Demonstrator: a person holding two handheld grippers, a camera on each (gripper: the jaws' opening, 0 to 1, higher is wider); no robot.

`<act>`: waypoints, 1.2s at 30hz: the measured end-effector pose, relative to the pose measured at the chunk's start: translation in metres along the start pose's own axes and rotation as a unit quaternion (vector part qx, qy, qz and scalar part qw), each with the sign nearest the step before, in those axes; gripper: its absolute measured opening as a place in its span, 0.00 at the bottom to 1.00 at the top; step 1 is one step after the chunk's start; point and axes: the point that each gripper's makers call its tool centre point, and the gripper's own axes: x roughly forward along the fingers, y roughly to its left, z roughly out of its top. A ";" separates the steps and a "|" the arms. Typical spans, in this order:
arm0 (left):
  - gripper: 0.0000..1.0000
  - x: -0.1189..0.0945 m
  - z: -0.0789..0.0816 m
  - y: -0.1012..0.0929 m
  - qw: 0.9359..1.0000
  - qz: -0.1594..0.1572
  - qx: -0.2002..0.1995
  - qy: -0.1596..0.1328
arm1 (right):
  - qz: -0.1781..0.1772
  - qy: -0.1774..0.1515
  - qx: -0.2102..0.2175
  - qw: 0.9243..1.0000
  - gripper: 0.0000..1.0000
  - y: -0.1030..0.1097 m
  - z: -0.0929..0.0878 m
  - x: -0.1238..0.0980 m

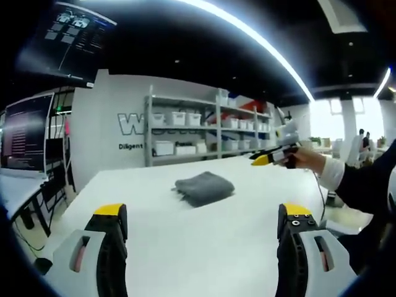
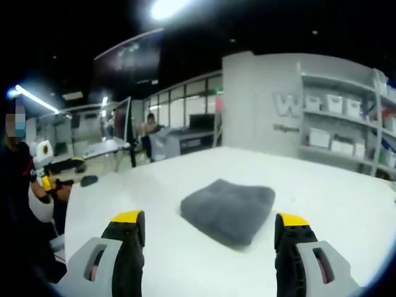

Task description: Open the folded towel by lifting each exposed corner and separating the folded layers until the towel lies flat within the target outline without major curled edges

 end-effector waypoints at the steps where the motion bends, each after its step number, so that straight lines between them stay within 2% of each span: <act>1: 1.00 0.000 0.000 0.000 1.000 0.001 0.000 0.000 | 0.000 0.000 0.000 1.000 0.87 -0.001 0.000 0.001; 9: 0.99 -0.002 -0.003 0.004 1.000 0.008 -0.001 0.004 | 0.011 -0.003 0.009 1.000 0.87 -0.005 0.003 0.003; 15: 0.97 -0.001 -0.003 0.002 1.000 0.006 -0.005 0.003 | 0.008 0.007 -0.001 1.000 0.85 -0.006 -0.004 0.012; 17: 0.96 -0.004 0.004 0.004 1.000 0.013 0.000 -0.013 | 0.004 0.013 -0.006 1.000 0.84 -0.007 -0.007 0.014; 20: 0.96 -0.006 0.007 0.005 1.000 0.011 -0.004 -0.018 | 0.003 0.018 -0.014 1.000 0.83 -0.004 -0.010 0.018; 31: 0.99 -0.008 0.005 0.010 1.000 0.020 -0.007 -0.009 | 0.003 0.025 -0.013 1.000 0.81 -0.005 -0.013 0.027; 36: 0.99 -0.007 0.002 0.011 1.000 0.020 -0.010 -0.004 | 0.011 0.020 0.006 1.000 0.80 -0.007 -0.015 0.029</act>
